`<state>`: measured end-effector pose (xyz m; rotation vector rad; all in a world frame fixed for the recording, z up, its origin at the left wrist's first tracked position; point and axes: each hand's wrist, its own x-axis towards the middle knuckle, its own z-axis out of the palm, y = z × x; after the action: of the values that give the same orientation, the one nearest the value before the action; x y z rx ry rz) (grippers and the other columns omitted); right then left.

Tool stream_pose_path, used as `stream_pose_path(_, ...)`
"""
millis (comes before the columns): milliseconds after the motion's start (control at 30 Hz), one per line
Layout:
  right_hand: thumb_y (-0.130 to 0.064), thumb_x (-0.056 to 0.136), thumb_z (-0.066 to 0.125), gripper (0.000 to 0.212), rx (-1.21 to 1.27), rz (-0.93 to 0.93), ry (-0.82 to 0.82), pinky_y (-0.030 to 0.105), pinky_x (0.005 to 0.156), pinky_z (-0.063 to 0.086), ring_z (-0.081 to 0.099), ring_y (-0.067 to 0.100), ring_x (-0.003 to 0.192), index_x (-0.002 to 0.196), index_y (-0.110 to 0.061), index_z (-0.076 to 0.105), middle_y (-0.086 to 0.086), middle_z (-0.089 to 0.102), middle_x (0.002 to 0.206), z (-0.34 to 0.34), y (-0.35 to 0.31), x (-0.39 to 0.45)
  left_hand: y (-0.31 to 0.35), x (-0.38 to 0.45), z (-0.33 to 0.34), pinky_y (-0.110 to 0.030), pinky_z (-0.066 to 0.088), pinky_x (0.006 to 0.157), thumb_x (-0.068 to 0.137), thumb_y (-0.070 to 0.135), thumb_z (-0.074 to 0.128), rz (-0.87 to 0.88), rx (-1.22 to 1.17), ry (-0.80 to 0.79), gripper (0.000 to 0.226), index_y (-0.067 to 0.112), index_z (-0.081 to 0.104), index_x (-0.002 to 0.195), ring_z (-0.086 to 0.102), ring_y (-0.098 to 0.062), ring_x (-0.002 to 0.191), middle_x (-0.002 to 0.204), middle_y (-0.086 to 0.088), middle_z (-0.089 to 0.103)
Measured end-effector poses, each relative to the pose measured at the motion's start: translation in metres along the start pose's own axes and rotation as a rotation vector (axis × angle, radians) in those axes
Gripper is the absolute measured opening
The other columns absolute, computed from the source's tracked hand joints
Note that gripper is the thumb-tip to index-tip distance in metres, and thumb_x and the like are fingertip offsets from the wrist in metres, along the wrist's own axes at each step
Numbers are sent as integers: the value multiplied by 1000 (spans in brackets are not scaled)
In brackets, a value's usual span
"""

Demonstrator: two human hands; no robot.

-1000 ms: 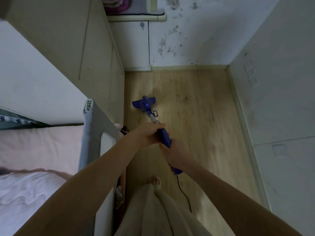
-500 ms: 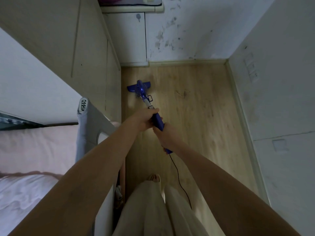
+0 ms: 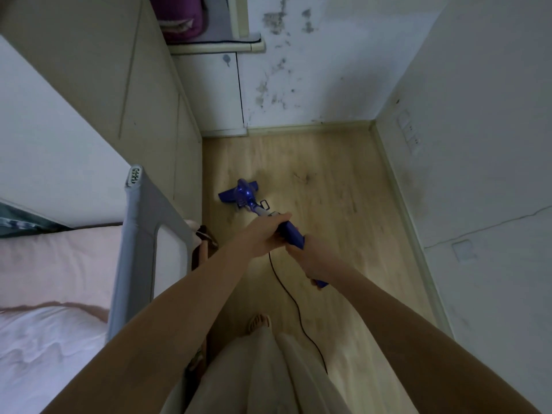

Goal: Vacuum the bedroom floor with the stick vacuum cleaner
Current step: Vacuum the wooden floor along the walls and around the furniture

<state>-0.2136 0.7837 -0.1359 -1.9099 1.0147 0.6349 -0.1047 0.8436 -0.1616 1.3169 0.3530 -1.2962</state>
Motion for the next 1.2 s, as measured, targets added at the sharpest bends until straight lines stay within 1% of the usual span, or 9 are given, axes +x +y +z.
stream_pose_path(267, -39, 101, 44, 28, -60, 19, 4, 24, 41, 43, 50, 14, 47, 113, -14, 44, 4, 54, 67, -24, 58, -88, -63, -51, 53, -45, 49, 98, 90, 8, 63, -4, 64, 35, 13, 6, 51, 87, 59, -33, 111, 115, -20, 58)
stream_pose_path(500, -32, 101, 43, 25, 67, 5, 29, 24, 41, 43, 48, 14, 42, 85, -13, 46, 5, 51, 60, -22, 103, -174, -118, -104, 84, -35, 54, 83, 90, 10, 63, -72, 186, -36, 14, 3, 52, 94, 62, -28, 104, 102, -17, 61)
stream_pose_path(633, -28, 102, 42, 32, 139, -56, 66, 25, 54, 38, 44, 12, 51, 72, -19, 39, 2, 47, 63, 4, 116, -202, -138, -123, 83, -28, 56, 70, 89, 14, 65, -98, 328, -67, 25, 2, 51, 108, 62, -23, 92, 105, -15, 61)
stream_pose_path(767, -29, 101, 45, 30, 251, -60, 102, 30, 59, 46, 50, 15, 54, 72, -20, 44, 2, 51, 64, 30, 128, -194, -148, -127, 72, -30, 54, 78, 88, 16, 67, -90, 371, -59, 20, 6, 53, 99, 62, -24, 99, 116, -17, 60)
stream_pose_path(833, -33, 99, 47, 28, 280, -46, 125, 32, 62, 49, 53, 16, 58, 74, -22, 44, 1, 53, 66, 41, 132, -183, -149, -125, 67, -32, 53, 84, 88, 16, 66, -84, 371, -51, 26, 4, 55, 108, 62, -26, 104, 118, -18, 61)
stream_pose_path(900, -34, 99, 47, 27, 269, -29, 165, 22, 57, 43, 50, 11, 58, 74, -23, 43, -3, 51, 67, 50, 133, -173, -149, -121, 63, -33, 53, 86, 90, 15, 65, -83, 374, -31, 35, 3, 52, 120, 63, -26, 103, 114, -18, 63)
stream_pose_path(967, -37, 99, 46, 24, 266, 17, 175, 20, 57, 42, 50, 9, 59, 82, -21, 46, -4, 50, 70, 60, 133, -161, -150, -117, 60, -33, 54, 81, 91, 14, 63, -88, 375, -13, 35, 4, 51, 122, 66, -24, 92, 104, -17, 65)
stream_pose_path(1100, -40, 99, 44, 23, 294, 109, 108, 36, 74, 59, 65, 21, 75, 103, -17, 43, 5, 60, 85, 71, 116, -143, -138, -101, 54, -36, 53, 81, 92, 8, 60, -80, 358, 48, 38, 3, 45, 127, 63, -25, 88, 98, -17, 59)
stream_pose_path(1200, -36, 100, 45, 23, 364, 40, 107, 26, 56, 55, 58, 16, 64, 104, -13, 47, 4, 58, 83, 63, 93, -131, -105, -96, 44, -33, 56, 63, 90, 7, 62, -105, 409, 30, 46, 3, 42, 131, 64, -24, 80, 99, -17, 59)
